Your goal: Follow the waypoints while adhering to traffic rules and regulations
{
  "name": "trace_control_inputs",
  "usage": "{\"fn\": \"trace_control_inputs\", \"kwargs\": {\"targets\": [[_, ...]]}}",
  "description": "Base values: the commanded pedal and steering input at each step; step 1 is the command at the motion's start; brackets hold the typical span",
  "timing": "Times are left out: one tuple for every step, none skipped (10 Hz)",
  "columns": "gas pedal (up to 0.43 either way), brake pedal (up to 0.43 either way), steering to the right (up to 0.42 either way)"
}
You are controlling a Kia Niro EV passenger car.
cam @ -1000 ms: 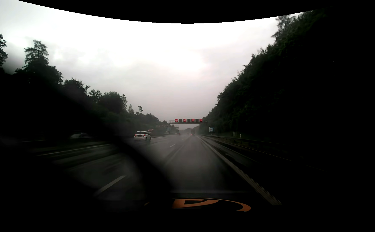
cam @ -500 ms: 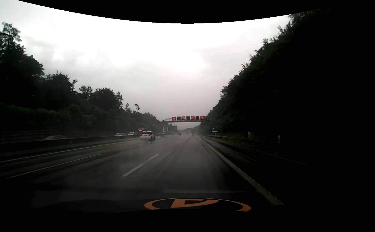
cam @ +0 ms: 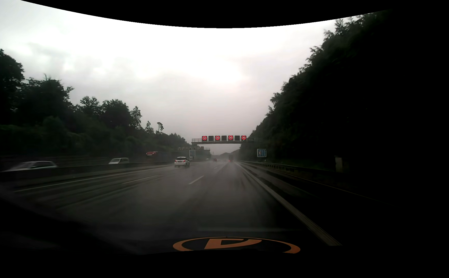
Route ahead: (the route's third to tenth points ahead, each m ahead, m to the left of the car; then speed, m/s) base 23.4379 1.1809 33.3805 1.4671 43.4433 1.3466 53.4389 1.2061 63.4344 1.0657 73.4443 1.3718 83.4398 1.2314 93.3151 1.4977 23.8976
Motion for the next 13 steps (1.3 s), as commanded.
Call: {"fn": "trace_control_inputs", "kwargs": {"targets": [[0.047, 0.0, -0.001], [0.067, 0.0, -0.001], [0.079, 0.0, -0.001], [0.087, 0.0, -0.001], [0.098, 0.0, -0.001], [0.098, 0.0, -0.001], [0.098, 0.0, -0.001], [0.098, 0.0, -0.001], [0.098, 0.0, -0.001], [0.098, 0.0, -0.001], [0.098, 0.0, -0.001], [0.098, 0.0, -0.001], [0.098, 0.0, -0.001]]}}
